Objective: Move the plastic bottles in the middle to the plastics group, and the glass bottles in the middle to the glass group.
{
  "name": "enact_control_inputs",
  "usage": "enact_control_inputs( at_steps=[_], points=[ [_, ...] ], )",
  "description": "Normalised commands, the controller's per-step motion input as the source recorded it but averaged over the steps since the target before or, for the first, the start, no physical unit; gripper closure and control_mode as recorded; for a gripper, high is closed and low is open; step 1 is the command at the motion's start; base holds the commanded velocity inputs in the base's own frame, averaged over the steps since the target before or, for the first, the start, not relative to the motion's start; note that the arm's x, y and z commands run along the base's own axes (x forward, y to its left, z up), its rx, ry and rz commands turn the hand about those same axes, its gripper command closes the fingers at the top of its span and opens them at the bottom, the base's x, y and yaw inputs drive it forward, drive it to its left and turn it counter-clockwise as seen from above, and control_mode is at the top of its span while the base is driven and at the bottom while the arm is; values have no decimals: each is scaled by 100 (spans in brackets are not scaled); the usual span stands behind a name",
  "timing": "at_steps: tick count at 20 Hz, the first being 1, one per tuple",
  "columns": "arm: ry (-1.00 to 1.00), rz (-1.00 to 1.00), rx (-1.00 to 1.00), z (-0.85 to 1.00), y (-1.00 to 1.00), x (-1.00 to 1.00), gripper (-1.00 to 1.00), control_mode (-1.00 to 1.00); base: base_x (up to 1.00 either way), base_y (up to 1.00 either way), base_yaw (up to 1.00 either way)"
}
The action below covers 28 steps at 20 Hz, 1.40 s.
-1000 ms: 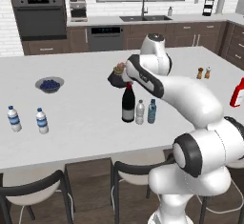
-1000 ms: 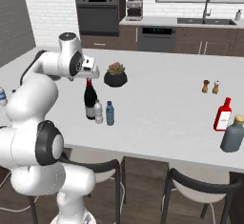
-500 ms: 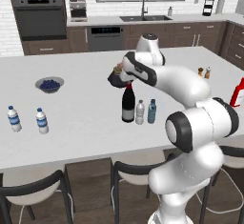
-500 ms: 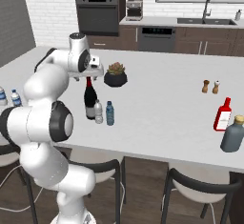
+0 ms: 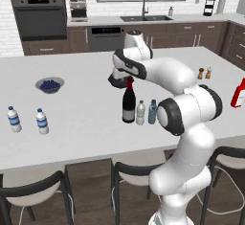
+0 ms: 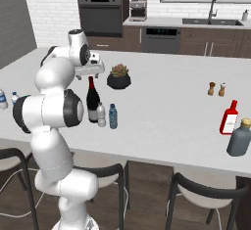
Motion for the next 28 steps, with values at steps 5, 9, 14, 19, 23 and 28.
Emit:
enact_control_inputs(
  at_steps=[5,9,14,19,23,28],
  points=[
    [0,0,-5,-13,3,27,-100,-100,0,0,0],
    [1,0,-6,-23,-2,4,-100,-100,0,0,0],
    [1,0,0,-16,-2,-3,-100,-100,0,0,0],
    [0,0,0,-3,-11,-1,-100,-100,0,0,0],
    [0,0,0,0,-13,0,-100,-100,0,0,0],
    [0,0,0,0,-2,-6,-100,-100,0,0,0]
  ],
)
